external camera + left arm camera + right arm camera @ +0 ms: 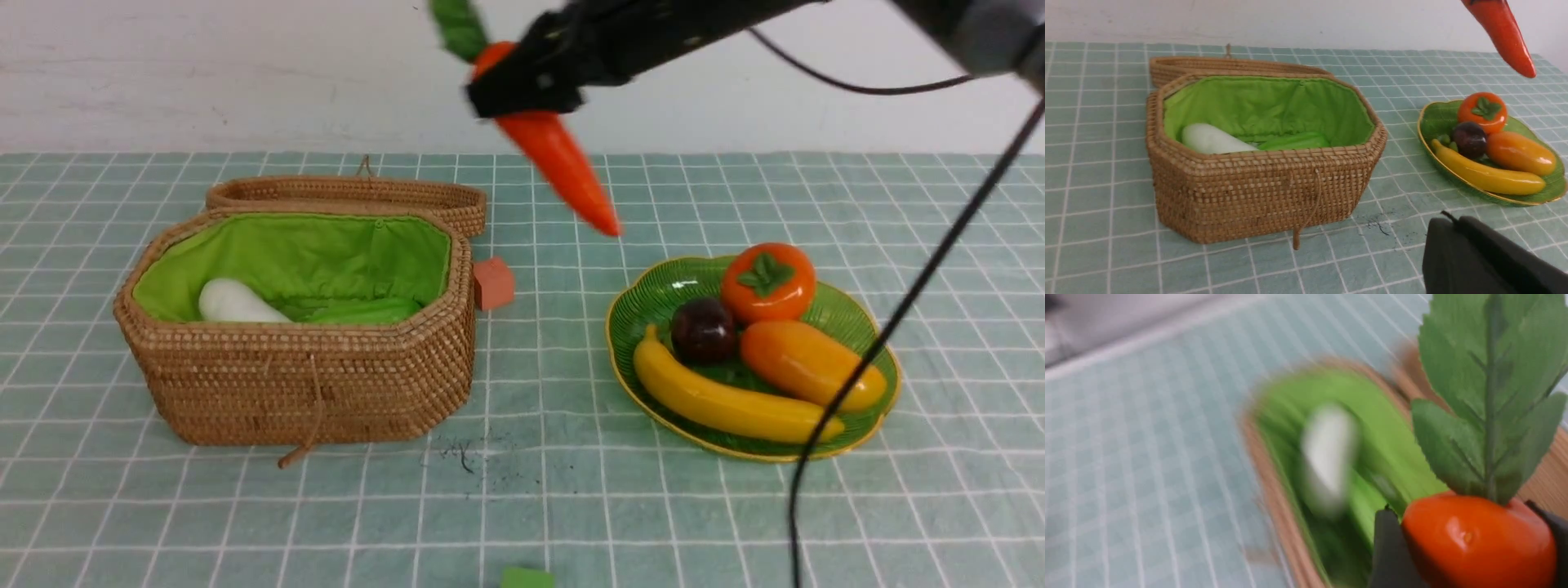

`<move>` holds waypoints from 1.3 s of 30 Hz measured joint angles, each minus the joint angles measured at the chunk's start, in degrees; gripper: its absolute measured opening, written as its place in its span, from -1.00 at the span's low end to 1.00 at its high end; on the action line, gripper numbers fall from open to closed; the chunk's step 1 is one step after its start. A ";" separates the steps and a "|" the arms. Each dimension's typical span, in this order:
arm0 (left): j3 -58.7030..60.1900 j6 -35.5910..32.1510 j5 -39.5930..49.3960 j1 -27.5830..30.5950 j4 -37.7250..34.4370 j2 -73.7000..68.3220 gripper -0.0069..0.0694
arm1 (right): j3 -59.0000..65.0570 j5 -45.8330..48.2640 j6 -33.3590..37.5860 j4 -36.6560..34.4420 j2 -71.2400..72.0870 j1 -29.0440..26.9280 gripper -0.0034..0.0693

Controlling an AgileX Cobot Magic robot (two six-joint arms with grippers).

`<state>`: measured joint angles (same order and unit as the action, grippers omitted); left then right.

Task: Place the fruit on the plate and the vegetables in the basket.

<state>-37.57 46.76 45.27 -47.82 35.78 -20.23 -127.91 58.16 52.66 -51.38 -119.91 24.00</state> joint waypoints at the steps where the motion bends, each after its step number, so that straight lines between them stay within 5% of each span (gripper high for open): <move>1: 0.00 0.18 -0.05 0.00 0.40 0.00 -0.85 | 0.00 -4.63 1.50 -0.95 -1.25 3.46 0.14; 10: 0.00 -0.54 -0.85 0.00 0.63 0.00 -0.85 | 0.41 -27.47 5.20 1.42 -10.98 15.32 0.22; 15: 0.00 -0.67 -1.37 0.00 0.62 0.00 -0.85 | 0.48 -25.00 3.14 4.49 -9.91 15.44 0.88; 19: 0.00 -0.67 -2.78 0.00 0.62 0.00 -0.85 | 0.48 -12.68 -9.04 12.99 -4.45 14.64 0.90; 23: 0.00 -0.67 -4.79 0.00 0.19 0.00 -0.85 | 0.42 3.70 -26.55 26.04 3.93 14.34 0.57; 25: 0.00 -0.67 -6.25 0.00 -0.29 0.00 -0.85 | 0.55 11.52 -34.56 34.75 8.74 14.34 0.20; 26: 0.00 -0.93 -7.37 0.00 -0.92 0.21 -0.85 | 1.49 12.90 -37.79 38.17 11.47 14.34 -0.06; 32: 4.10 -4.69 -14.79 0.00 -4.70 6.98 -0.85 | 11.95 13.43 -46.05 45.07 23.14 14.34 -0.86; 39: 17.04 -6.01 -24.56 0.00 -6.96 19.10 -0.85 | 40.67 14.03 -57.72 48.75 47.46 14.34 -0.92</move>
<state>-20.53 40.75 20.71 -47.82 28.82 -1.13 -87.24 72.19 -5.07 -2.63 -72.45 38.34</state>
